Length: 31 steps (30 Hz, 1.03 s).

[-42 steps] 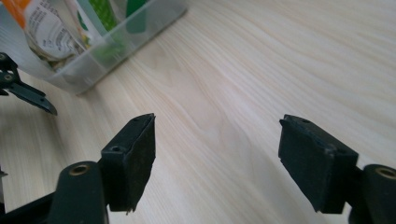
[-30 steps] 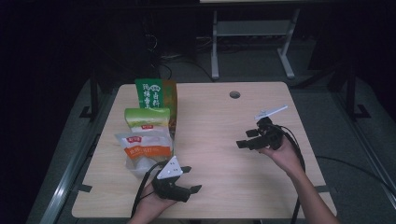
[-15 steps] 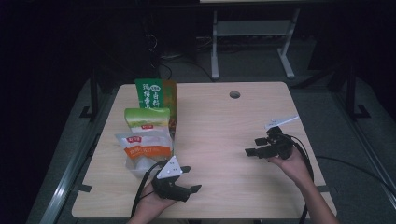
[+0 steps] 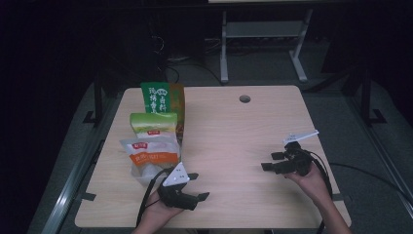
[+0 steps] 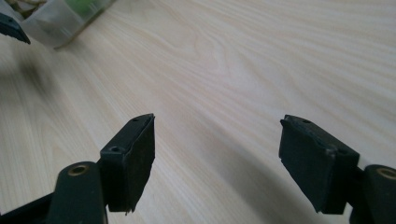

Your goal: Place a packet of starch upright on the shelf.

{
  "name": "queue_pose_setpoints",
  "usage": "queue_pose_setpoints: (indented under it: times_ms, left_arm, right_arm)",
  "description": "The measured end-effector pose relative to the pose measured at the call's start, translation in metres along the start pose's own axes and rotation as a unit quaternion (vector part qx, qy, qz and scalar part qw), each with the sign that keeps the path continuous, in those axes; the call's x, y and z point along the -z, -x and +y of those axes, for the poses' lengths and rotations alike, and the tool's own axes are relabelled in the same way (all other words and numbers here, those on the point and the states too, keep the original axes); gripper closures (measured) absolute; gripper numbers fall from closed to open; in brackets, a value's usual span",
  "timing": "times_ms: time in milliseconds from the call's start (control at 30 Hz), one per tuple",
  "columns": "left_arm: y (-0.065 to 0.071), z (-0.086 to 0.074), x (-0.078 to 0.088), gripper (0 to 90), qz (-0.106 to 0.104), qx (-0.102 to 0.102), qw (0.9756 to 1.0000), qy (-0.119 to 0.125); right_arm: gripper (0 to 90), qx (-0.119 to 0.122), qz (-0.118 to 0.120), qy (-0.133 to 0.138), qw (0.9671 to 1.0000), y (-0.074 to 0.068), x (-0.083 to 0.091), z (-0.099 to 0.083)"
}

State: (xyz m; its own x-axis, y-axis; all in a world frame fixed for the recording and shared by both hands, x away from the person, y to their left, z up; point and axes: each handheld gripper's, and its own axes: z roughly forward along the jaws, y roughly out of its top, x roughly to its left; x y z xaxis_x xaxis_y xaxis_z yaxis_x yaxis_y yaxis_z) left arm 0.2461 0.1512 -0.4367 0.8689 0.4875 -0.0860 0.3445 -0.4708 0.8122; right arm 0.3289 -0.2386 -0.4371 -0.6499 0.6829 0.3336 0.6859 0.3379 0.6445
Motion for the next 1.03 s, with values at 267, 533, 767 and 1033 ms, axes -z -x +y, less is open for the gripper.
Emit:
queue_pose_setpoints:
  times_ms: [267, 533, 767, 1033]
  left_arm:
    - [-0.001, 0.000, 0.000, 26.6, 0.000, -0.001, 1.0000, -0.001]
    - [0.000, 0.000, 0.000, 26.6, 0.001, -0.001, 1.0000, 0.000]
    - [-0.001, 0.000, -0.001, 26.7, -0.002, -0.002, 1.0000, -0.003]
    - [0.003, 0.000, -0.004, 26.8, -0.008, -0.001, 0.9999, -0.006]
  right_arm:
    - [26.4, -0.008, 0.000, 0.006, 1.0000, 0.000, 0.004, -0.016]
    - [26.4, -0.016, 0.000, 0.019, 0.9997, -0.004, 0.009, -0.032]
    - [26.2, -0.008, 0.004, 0.036, 0.9993, -0.016, 0.012, -0.044]
    - [25.5, 0.006, 0.003, 0.037, 0.9993, -0.031, 0.009, -0.051]
